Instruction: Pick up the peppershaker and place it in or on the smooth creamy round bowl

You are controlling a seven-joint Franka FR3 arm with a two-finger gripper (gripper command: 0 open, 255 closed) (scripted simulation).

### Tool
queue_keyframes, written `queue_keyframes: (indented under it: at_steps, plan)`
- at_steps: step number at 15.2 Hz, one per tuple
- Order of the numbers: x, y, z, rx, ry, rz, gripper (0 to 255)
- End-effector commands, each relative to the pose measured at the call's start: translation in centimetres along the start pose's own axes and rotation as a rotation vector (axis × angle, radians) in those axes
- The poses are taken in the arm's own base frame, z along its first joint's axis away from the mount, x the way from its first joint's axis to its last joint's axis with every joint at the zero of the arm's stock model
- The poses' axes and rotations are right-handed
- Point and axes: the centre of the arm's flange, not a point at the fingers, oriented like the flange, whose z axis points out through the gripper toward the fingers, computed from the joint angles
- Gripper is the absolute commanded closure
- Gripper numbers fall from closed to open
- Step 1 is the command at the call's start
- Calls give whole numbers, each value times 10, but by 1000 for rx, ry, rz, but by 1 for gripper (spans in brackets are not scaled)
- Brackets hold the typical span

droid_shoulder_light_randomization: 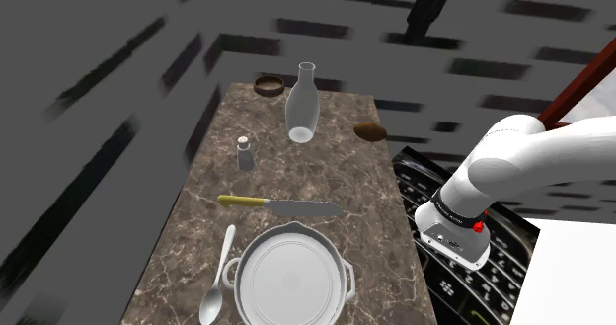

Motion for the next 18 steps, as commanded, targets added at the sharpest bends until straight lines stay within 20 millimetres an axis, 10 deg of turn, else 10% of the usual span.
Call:
queue_keyframes:
  at_steps: [1,18]
  plan:
    - [0,0,0,0,0,0,0]
    - [111,-143,134,-15,-1,-125,0]
